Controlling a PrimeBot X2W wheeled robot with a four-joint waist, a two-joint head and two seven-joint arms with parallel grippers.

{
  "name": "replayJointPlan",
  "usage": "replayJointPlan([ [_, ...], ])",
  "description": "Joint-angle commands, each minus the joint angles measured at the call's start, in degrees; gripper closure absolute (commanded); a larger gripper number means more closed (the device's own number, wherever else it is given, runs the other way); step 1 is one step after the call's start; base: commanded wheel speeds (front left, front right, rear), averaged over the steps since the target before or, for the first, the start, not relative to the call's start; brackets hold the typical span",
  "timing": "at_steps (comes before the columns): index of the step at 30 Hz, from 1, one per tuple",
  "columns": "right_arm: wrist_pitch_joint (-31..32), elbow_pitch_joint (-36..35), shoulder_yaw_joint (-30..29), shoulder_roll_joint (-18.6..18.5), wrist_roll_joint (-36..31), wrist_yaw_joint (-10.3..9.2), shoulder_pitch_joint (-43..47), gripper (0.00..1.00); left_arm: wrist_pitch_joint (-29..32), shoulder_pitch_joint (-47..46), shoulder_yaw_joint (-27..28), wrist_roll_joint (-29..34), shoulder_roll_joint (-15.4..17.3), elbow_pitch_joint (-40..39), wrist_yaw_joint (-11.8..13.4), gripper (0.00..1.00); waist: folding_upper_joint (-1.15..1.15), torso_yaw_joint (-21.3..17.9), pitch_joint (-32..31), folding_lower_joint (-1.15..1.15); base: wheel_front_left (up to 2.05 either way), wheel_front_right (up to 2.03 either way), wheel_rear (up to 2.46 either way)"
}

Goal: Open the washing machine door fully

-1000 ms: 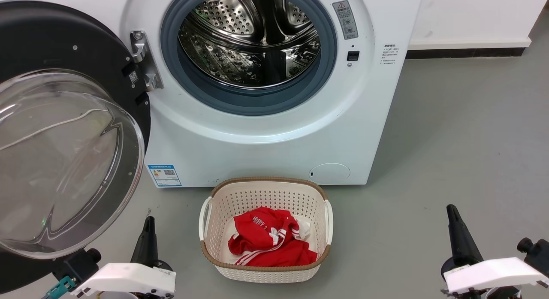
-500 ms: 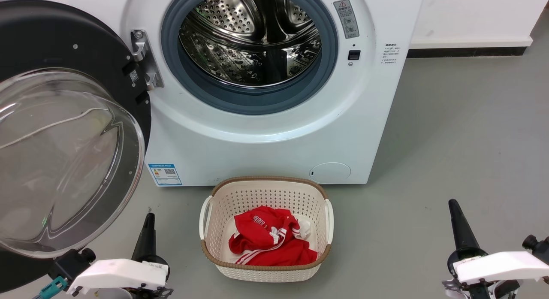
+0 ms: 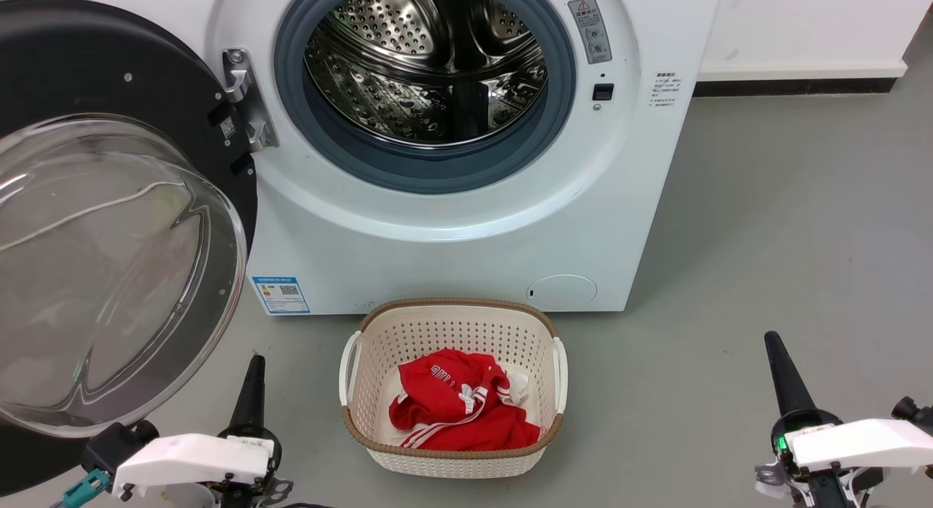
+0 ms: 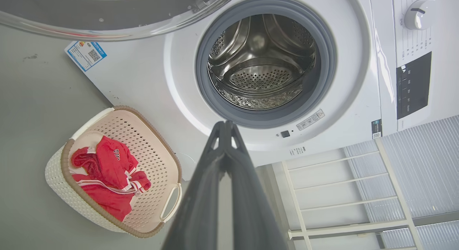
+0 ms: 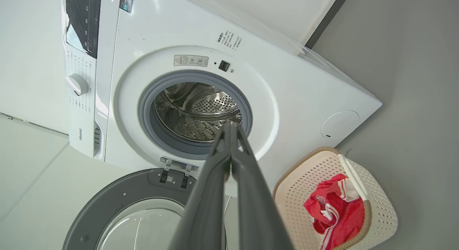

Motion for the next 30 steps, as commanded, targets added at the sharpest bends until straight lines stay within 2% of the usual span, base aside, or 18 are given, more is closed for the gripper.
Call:
replayJointPlan([
  [1, 0.35, -0.22, -0.2, -0.34, 1.09, 0.01, -1.15, 1.0, 0.32, -1.32, 0.26, -1.02, 0.05, -0.24, -0.51, 1.0, 0.0, 0.01, 0.01, 0.0, 0.0, 0.0, 0.0],
  [30, 4.34, 1.31, -1.69, -0.09, 16.05, 0.01, -3.05, 1.0, 4.11, -3.01, 1.42, -16.49, -0.04, 1.2, -2.08, 1.0, 0.0, 0.21, 0.37, 0.0, 0.0, 0.0, 0.0],
])
